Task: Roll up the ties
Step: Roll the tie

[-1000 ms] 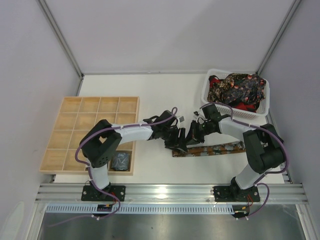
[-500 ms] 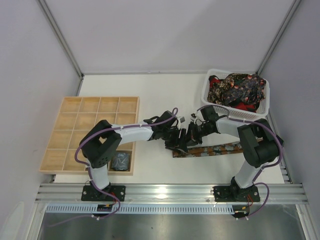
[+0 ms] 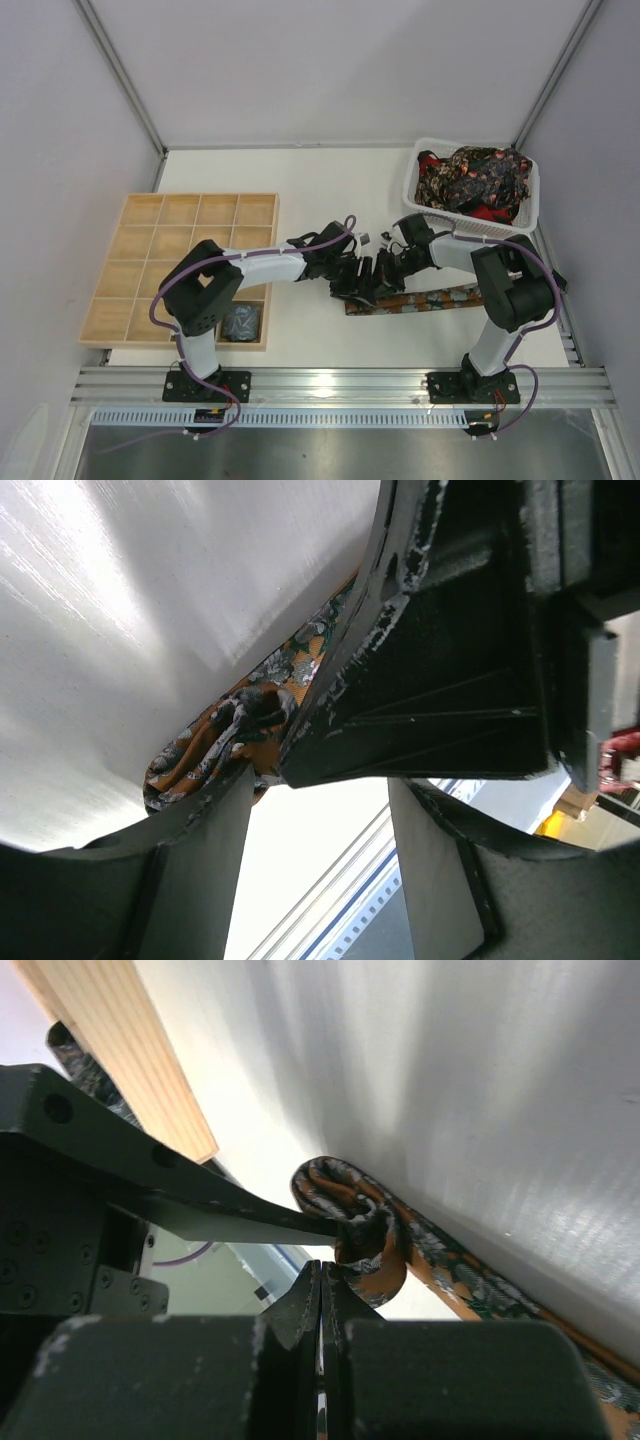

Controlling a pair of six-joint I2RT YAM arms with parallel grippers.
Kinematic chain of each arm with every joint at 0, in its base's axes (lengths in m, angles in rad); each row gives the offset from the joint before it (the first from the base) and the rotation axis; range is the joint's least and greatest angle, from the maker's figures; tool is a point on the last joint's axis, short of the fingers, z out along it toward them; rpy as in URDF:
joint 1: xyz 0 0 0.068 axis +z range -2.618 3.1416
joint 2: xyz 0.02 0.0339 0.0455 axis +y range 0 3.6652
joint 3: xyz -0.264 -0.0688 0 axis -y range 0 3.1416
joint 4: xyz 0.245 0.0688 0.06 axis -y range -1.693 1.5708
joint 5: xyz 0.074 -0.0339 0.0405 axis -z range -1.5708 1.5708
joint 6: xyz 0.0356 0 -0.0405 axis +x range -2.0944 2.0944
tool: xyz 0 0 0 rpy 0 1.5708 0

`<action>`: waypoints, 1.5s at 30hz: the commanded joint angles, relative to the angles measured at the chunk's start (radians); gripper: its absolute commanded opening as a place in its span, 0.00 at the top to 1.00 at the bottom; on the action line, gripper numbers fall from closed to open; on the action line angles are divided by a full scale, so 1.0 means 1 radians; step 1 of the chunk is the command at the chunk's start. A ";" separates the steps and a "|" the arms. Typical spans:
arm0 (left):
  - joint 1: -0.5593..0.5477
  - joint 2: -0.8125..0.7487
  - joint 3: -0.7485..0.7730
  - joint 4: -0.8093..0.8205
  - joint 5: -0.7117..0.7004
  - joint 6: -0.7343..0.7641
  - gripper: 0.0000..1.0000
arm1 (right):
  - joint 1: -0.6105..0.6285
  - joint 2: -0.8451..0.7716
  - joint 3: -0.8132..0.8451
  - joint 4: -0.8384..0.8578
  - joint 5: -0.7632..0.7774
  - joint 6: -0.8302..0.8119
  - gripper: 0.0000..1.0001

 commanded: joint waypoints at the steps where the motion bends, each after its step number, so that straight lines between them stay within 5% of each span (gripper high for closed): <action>1: -0.001 -0.037 0.031 0.014 -0.011 0.027 0.37 | 0.003 -0.017 -0.007 -0.044 0.059 -0.033 1.00; 15: 0.036 -0.135 -0.014 0.035 0.050 0.007 0.32 | -0.002 -0.020 -0.019 -0.053 0.149 -0.063 1.00; 25: 0.114 -0.267 -0.193 0.035 0.019 -0.084 0.27 | -0.002 -0.032 -0.040 -0.044 0.176 -0.076 1.00; 37: 0.111 -0.175 -0.243 0.164 0.030 -0.291 0.26 | -0.002 -0.062 -0.093 -0.009 0.190 -0.066 1.00; 45: 0.056 -0.088 -0.178 0.111 -0.007 -0.382 0.27 | -0.003 -0.063 -0.094 0.001 0.192 -0.065 1.00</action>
